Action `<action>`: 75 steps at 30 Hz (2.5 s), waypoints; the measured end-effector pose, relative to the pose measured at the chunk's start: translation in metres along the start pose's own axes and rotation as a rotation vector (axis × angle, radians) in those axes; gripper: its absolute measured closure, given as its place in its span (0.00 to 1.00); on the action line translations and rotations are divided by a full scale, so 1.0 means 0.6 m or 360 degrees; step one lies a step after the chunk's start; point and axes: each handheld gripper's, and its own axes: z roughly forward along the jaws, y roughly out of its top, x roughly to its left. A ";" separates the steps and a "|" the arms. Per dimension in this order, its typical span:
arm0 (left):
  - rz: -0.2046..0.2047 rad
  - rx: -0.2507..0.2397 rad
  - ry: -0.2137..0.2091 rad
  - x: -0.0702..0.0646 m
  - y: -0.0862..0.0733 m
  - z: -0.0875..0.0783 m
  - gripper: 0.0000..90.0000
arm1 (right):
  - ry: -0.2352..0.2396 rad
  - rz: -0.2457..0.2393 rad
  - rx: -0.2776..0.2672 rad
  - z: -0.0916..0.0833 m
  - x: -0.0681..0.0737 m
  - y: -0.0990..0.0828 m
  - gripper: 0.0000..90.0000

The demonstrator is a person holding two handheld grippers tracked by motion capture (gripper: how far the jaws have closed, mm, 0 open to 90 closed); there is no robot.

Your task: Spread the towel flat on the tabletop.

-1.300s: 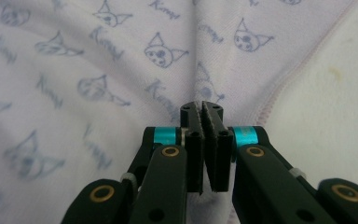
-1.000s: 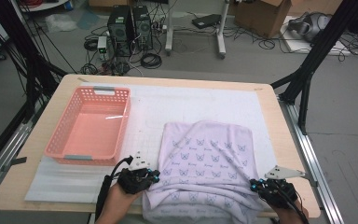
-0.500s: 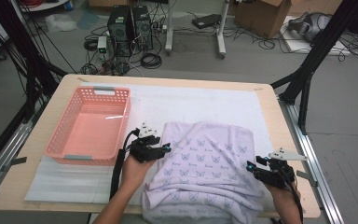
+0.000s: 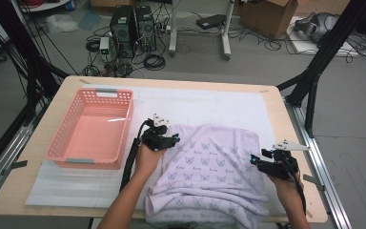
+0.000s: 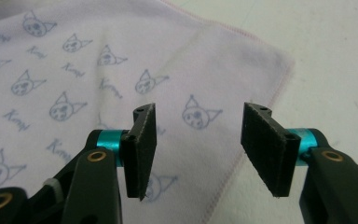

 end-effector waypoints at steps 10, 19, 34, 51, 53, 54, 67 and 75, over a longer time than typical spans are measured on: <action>0.0060 0.0041 -0.0014 0.014 0.002 0.040 0.56 | -0.0004 -0.0041 -0.0025 0.051 -0.024 0.020 0.51; 0.0014 -0.0069 0.0227 0.023 0.026 0.046 0.96 | -0.0088 0.0014 0.0028 0.090 -0.068 0.036 0.55; -0.0276 -0.0104 0.0388 0.112 0.065 0.064 0.96 | -0.0043 -0.0030 0.0068 0.166 -0.073 0.079 0.70; -0.0418 -0.0144 0.0290 0.152 0.102 0.079 0.96 | -0.0121 -0.0198 0.0141 0.225 -0.066 0.143 0.97; -0.0430 -0.0198 0.0284 0.151 0.106 0.076 0.96 | -0.0152 -0.0170 0.0089 0.228 -0.077 0.153 0.97; -0.0425 -0.0225 0.0285 0.150 0.108 0.075 0.96 | -0.0175 -0.0178 0.0055 0.228 -0.080 0.159 0.97; -0.0393 -0.0267 0.0419 0.158 0.113 0.097 0.57 | -0.0406 -0.0128 -0.0197 0.236 -0.095 0.210 0.90; -0.0293 -0.0047 0.0347 0.141 0.085 0.095 0.50 | -0.0297 0.0089 -0.0095 0.223 -0.109 0.185 0.68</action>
